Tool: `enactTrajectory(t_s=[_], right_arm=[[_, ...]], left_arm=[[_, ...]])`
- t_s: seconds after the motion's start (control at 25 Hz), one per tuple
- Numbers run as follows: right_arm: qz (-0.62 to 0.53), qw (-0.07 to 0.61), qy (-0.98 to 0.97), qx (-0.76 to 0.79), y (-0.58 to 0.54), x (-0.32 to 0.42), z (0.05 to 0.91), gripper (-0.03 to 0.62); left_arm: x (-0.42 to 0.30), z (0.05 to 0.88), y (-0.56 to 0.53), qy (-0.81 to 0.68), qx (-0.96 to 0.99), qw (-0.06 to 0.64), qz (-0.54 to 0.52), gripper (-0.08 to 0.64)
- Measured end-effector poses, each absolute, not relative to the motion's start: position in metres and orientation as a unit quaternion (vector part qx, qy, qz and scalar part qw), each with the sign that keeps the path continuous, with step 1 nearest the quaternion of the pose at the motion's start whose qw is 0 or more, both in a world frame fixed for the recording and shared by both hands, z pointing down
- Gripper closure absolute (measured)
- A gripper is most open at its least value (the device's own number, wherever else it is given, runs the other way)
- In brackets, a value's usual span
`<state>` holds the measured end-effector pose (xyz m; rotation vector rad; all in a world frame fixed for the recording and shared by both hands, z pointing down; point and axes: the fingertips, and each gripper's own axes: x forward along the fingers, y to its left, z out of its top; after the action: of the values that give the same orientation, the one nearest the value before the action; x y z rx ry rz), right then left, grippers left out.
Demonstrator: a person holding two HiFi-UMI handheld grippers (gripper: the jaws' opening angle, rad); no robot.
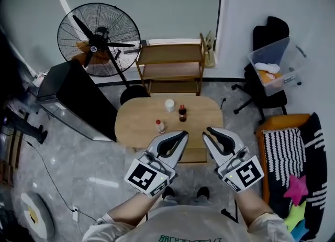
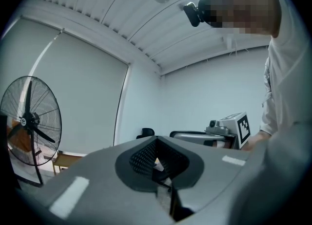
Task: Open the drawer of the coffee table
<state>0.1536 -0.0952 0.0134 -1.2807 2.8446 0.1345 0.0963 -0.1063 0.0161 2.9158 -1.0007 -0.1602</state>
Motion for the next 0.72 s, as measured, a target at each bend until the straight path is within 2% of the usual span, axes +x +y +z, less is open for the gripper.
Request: enactTrajectory(t_s=[0.04, 0.08, 0.72], right_arm=[[0.041, 0.013, 0.91, -0.413, -0.097, 0.157, 0.014, 0.572], [0.038, 0.016, 0.909, -0.416, -0.098, 0.159, 0.014, 0.584], [0.039, -0.003, 0.911, -0.412, -0.108, 0.166, 0.019, 0.586]], left_arm=[[0.097, 0.017, -0.107, -0.324, 0.944, 0.028, -0.05, 0.56], [0.097, 0.018, -0.108, -0.324, 0.945, 0.029, -0.048, 0.56], [0.104, 0.02, -0.119, -0.334, 0.941, 0.022, -0.039, 0.56]])
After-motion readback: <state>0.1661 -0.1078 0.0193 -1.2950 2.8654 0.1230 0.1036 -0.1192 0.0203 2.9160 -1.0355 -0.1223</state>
